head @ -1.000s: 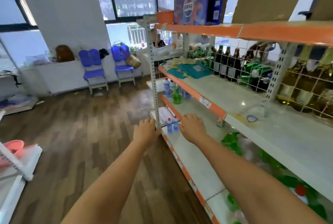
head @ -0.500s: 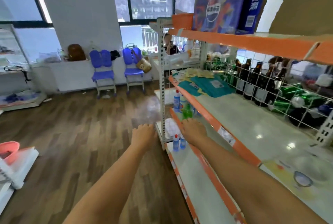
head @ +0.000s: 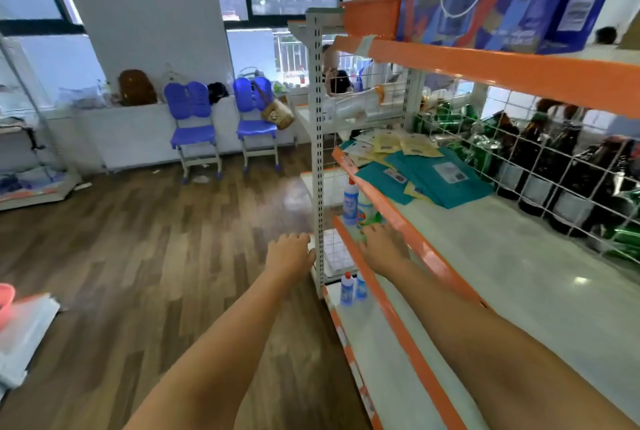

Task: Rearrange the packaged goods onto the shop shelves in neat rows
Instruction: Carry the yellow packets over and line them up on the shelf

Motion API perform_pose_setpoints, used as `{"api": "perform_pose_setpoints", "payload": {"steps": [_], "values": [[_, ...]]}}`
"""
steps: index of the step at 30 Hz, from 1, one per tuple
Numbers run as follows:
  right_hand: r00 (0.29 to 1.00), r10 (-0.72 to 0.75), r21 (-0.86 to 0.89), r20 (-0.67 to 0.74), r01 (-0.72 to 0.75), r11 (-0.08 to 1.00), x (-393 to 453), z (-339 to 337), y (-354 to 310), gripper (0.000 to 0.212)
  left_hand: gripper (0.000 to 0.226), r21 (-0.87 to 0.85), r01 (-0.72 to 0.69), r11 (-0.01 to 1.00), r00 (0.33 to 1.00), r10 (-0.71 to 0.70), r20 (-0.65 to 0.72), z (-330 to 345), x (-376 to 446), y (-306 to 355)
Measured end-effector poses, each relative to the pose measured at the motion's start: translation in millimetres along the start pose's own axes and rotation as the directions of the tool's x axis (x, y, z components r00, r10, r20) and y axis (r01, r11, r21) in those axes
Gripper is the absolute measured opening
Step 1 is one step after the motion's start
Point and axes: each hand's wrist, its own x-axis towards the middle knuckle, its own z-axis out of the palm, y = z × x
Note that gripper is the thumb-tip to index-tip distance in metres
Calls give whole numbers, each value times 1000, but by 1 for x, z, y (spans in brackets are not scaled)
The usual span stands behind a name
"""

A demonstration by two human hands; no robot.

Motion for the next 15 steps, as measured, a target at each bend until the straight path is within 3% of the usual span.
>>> {"api": "perform_pose_setpoints", "payload": {"steps": [4, 15], "values": [[996, 88, 14, -4, -88, 996, 59, 7, -3, 45, 33, -13, -54, 998, 998, 54, -24, 1, 66, -24], [936, 328, 24, -125, -328, 945, 165, 11, 21, 36, 33, -71, -252, 965, 968, 249, -43, 7, 214, -43]]}}
